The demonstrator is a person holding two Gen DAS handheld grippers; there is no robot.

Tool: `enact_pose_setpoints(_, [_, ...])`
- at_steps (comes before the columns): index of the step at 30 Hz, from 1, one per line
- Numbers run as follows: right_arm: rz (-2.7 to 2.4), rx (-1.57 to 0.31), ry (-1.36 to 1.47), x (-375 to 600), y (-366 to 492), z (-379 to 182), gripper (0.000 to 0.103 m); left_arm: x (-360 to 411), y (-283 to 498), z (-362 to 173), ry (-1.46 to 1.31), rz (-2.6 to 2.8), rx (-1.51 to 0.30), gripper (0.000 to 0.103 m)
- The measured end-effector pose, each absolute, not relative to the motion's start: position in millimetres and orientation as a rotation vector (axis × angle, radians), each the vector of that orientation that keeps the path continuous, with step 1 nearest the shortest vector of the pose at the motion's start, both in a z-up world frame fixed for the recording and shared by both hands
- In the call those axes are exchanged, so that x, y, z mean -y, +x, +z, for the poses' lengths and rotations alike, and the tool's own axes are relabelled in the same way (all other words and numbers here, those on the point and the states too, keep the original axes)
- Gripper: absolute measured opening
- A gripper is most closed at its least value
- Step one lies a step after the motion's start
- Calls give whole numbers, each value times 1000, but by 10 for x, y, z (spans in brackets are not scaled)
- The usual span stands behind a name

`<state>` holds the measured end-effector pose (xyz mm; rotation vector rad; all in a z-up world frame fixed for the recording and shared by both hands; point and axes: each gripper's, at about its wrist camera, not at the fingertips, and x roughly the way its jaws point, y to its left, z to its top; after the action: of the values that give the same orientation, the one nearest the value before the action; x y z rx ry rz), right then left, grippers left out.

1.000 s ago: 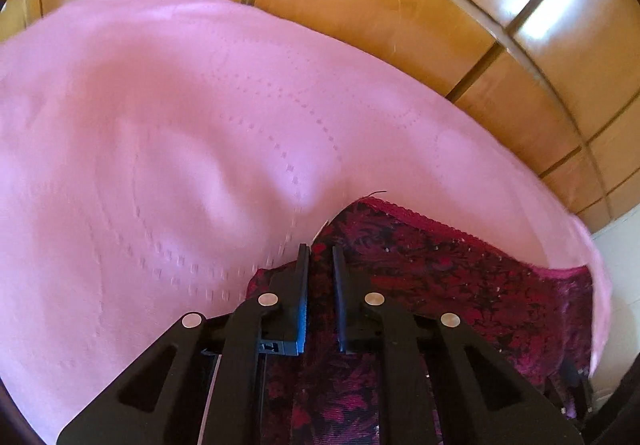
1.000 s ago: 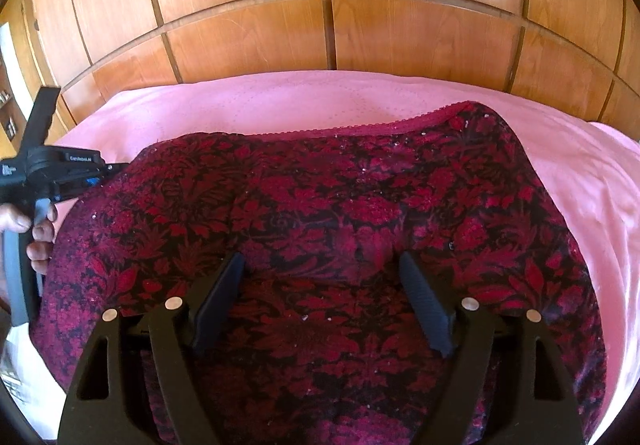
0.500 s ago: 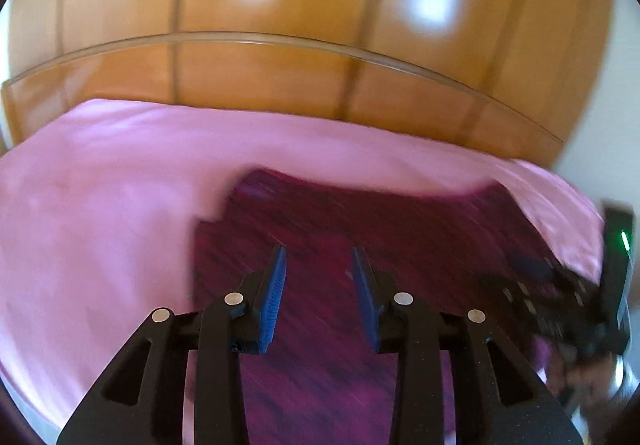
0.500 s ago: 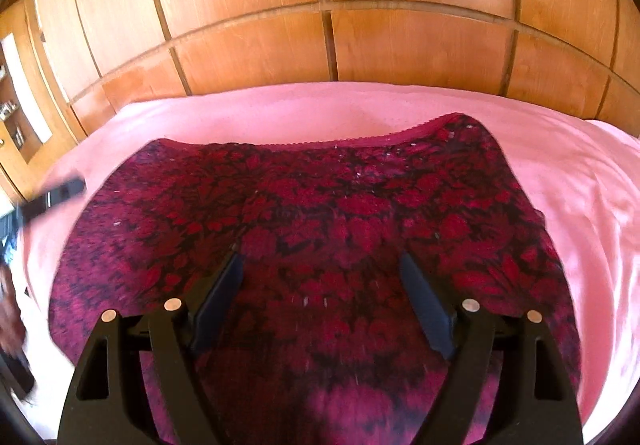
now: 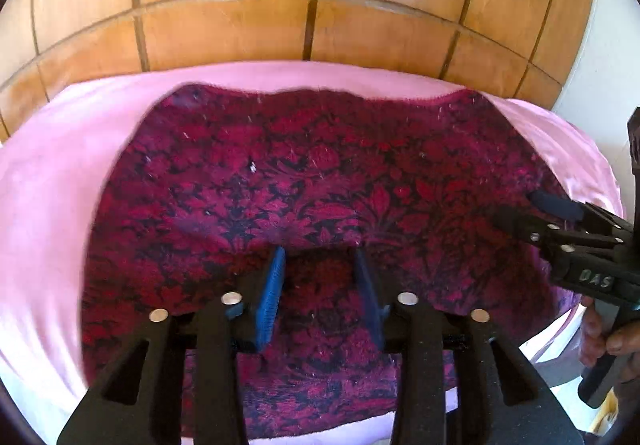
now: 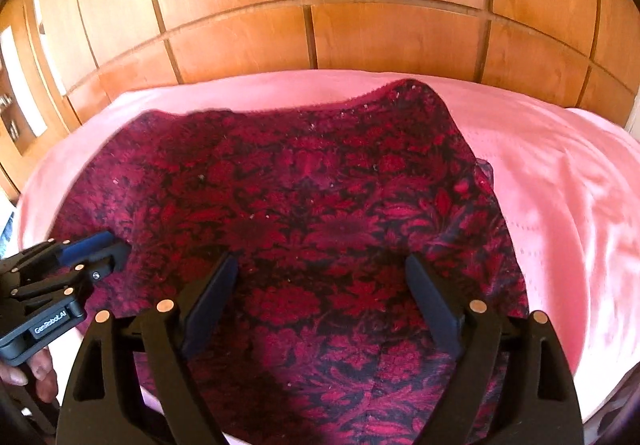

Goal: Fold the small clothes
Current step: 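Grasp a side of the top with the right tool and lift it toward the middle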

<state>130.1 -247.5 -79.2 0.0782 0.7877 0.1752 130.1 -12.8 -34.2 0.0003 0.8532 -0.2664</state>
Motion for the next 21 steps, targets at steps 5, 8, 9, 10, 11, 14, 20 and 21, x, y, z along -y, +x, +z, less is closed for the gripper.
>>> enact_pose_setpoints(5, [139, -749, 212, 2915, 1197, -626, 90, 132, 1204, -145, 20, -222, -794, 56])
enact_pose_setpoints(8, [126, -784, 306, 3207, 1204, -710, 92, 130, 1178, -91, 24, -218, -781, 56])
enact_pose_setpoints(9, [131, -801, 338, 3289, 1204, -756, 92, 132, 1176, -81, 22, -218, -781, 56])
enact_pose_setpoints(10, [140, -821, 378, 3375, 1212, -824, 93, 142, 1187, -77, 22, -216, -783, 56])
enact_pose_setpoints(11, [138, -831, 399, 3418, 1199, -866, 93, 143, 1189, -80, 20, -216, -784, 56])
enact_pose_setpoints(14, [155, -875, 470, 3526, 1220, -1044, 93, 132, 1191, -83, 17, -218, -791, 56])
enact_pose_setpoints(20, [206, -888, 558, 3577, 1219, -1217, 95, 153, 1232, -153, 12, -219, -815, 56])
enact_pose_setpoints(21, [214, -890, 564, 3587, 1225, -1231, 95, 151, 1237, -162, 10, -219, -819, 56])
